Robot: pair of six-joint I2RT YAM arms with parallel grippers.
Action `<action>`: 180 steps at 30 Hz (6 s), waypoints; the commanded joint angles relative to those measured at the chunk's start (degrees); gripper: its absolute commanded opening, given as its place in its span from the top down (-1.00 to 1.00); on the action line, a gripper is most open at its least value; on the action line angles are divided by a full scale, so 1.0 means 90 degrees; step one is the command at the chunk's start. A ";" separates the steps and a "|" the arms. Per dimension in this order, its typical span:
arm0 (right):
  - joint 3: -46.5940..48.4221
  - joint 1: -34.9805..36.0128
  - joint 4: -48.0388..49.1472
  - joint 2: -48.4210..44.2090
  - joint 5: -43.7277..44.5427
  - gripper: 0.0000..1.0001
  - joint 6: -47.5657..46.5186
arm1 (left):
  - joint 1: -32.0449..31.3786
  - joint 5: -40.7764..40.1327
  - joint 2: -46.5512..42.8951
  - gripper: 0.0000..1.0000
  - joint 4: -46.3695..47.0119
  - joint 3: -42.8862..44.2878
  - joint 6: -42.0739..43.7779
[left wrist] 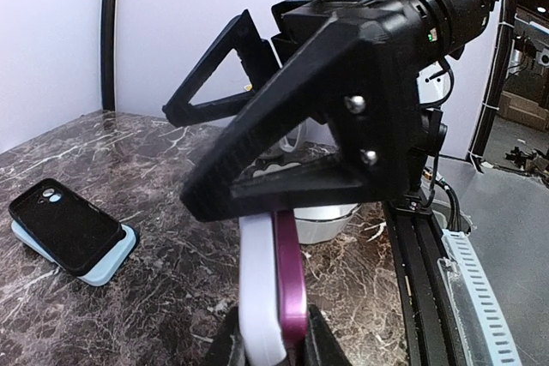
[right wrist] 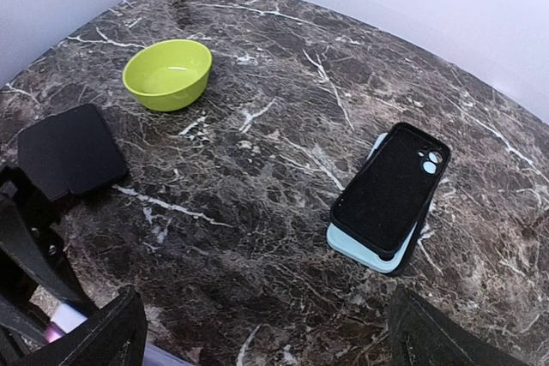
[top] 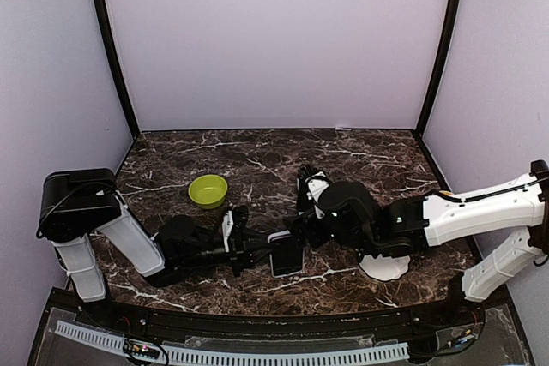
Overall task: Put the phone into the phone case
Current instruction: Press the corner of the phone case at the top left corner of the phone case, then press the top right corner of the phone case, then pass from the right arm to the left, then pass from the left arm to the right, then place the phone with the phone case at the center of the board.
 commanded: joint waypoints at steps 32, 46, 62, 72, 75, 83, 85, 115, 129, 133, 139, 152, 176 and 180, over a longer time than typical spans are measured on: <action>-0.0983 0.0207 0.1347 0.0399 0.0384 -0.97 -0.0136 | 0.0027 0.0344 -0.0111 0.41 -0.0258 0.0360 0.0236; -0.1173 0.0195 0.1385 0.0341 0.0512 -0.97 -0.0053 | 0.0027 0.0585 -0.0130 0.76 -0.0230 0.0362 0.0085; -0.1730 -0.0908 0.1407 -0.1794 -0.3554 -0.97 -0.0758 | 0.0027 0.0749 -0.0905 1.00 -0.1136 0.0442 0.0198; -0.2009 -0.0925 0.1971 -0.2755 -0.5298 -0.83 -0.1326 | 0.0027 0.1657 -0.2214 1.00 -0.2188 0.0948 -0.0129; -0.1761 -0.0916 0.1891 -0.2579 -0.5504 -0.73 -0.1411 | 0.0027 0.1766 -0.2422 1.00 -0.2338 0.1011 -0.0147; -0.1548 -0.0916 0.2039 -0.2252 -0.5770 0.36 -0.1426 | 0.0027 0.1921 -0.2556 1.00 -0.2660 0.1113 -0.0177; -0.1488 -0.0919 0.2047 -0.2214 -0.5837 0.61 -0.1401 | 0.0027 0.2005 -0.2556 1.00 -0.2665 0.1143 -0.0224; -0.1504 -0.0916 0.2357 -0.2699 -0.5682 -0.03 -0.0817 | -0.0061 0.1749 -0.2851 1.00 -0.2362 0.1013 -0.1053; -0.1818 -0.0916 0.2825 -0.2265 -0.5881 0.84 -0.0365 | -0.0061 0.1602 -0.2874 1.00 -0.1953 0.1025 -0.1473; -0.1789 -0.0926 0.2715 -0.2368 -0.5608 1.00 -0.0309 | -0.0061 0.1351 -0.2962 1.00 -0.2222 0.0998 -0.1470; -0.1536 -0.0982 0.1669 -0.2402 -0.4588 1.00 0.0494 | -0.0061 -0.0746 -0.3605 -0.13 -0.3630 0.0785 -0.1294; -0.1701 -0.1166 0.1444 -0.0846 -0.5752 1.00 0.3624 | -0.0023 -0.3702 -0.4904 -0.38 -0.6801 0.0796 -0.1259; -0.1273 -0.1709 -0.0369 0.0743 -0.5007 0.58 0.3544 | 0.0027 -0.3849 -0.4984 -0.38 -0.7199 0.0813 -0.1034; -0.1032 -0.1465 -0.0899 0.0816 -0.4609 0.49 0.3553 | 0.0035 -0.3894 -0.4989 -0.37 -0.7216 0.0796 -0.0996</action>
